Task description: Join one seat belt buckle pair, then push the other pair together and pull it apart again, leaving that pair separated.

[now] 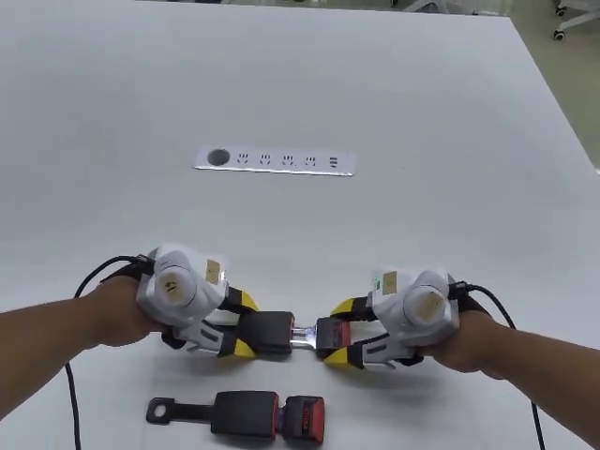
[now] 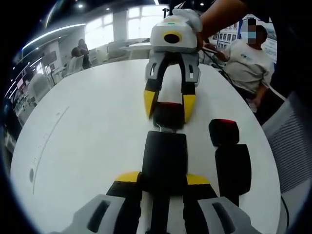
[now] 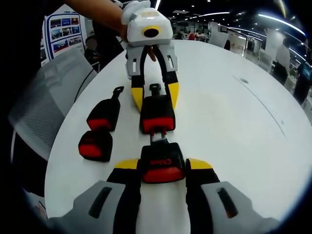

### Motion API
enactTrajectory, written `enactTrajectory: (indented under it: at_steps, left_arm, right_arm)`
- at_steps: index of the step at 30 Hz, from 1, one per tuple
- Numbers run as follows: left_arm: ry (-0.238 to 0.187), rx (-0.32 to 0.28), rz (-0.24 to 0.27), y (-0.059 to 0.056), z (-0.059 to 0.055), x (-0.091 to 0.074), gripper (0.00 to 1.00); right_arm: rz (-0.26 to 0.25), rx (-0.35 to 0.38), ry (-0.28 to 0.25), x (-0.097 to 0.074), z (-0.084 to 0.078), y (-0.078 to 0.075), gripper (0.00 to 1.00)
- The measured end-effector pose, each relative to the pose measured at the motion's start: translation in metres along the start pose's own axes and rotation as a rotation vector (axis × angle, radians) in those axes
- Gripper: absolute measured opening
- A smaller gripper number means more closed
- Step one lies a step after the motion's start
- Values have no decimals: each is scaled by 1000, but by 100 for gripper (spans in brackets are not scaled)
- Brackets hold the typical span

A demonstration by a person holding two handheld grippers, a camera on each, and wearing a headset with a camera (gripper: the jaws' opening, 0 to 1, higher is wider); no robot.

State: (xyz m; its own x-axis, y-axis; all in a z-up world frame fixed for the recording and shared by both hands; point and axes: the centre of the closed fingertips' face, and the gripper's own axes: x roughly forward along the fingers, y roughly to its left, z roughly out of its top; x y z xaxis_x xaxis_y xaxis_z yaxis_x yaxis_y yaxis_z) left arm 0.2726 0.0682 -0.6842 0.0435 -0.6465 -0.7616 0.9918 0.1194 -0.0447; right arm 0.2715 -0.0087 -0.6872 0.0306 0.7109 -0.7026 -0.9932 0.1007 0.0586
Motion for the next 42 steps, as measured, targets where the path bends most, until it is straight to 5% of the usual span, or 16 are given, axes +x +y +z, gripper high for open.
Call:
enactTrajectory:
  at_steps: [42]
  left_arm:
    - [11,-8,-11,-2,2,7,33]
  right_arm:
    - [-27,-18,26,21,17,0,33]
